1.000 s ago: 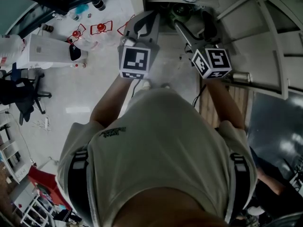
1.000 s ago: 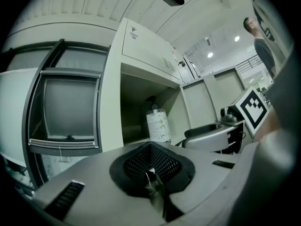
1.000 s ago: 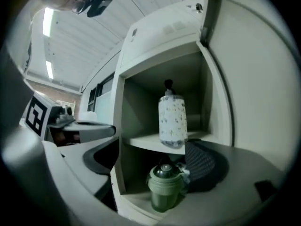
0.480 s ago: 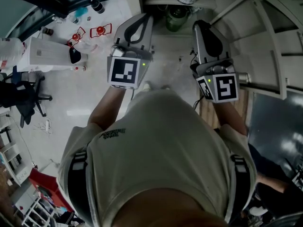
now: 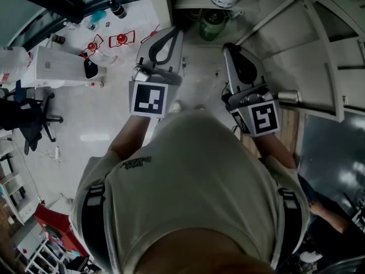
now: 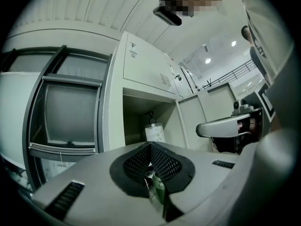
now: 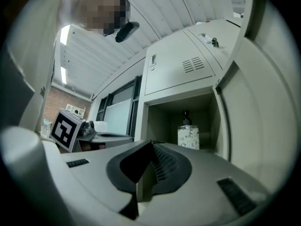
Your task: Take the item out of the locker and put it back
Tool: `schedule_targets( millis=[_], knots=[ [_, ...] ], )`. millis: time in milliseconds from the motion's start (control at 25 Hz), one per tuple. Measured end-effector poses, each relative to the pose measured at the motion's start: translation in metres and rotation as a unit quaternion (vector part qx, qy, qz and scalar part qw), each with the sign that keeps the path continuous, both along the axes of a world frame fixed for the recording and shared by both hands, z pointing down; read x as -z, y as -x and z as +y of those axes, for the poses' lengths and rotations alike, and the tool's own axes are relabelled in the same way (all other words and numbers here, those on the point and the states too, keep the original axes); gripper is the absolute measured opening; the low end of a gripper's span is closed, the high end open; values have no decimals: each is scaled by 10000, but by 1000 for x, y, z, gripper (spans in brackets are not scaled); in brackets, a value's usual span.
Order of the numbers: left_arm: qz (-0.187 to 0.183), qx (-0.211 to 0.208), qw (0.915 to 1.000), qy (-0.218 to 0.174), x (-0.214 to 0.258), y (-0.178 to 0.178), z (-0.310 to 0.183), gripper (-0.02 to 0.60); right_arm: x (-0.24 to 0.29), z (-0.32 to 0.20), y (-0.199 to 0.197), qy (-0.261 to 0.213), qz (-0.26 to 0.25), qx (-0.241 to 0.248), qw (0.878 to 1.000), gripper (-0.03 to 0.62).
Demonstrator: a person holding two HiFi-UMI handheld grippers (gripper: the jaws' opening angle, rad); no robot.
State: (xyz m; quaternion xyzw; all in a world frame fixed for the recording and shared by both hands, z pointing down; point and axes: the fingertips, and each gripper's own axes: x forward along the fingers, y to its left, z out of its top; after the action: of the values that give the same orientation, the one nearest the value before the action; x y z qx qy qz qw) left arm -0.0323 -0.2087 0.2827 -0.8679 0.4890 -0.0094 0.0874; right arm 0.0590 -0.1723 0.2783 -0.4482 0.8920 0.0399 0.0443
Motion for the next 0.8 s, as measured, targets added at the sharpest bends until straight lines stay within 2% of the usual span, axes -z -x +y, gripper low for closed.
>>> schedule_targets(
  millis=[320, 800],
  knots=[
    [-25, -29, 9998, 210, -12, -2, 9, 14, -7, 4, 3, 106, 13, 56, 9999, 0],
    [-49, -95, 9998, 174, -7, -5, 20, 14, -10, 10, 6, 184, 163, 30, 9997, -2]
  ],
)
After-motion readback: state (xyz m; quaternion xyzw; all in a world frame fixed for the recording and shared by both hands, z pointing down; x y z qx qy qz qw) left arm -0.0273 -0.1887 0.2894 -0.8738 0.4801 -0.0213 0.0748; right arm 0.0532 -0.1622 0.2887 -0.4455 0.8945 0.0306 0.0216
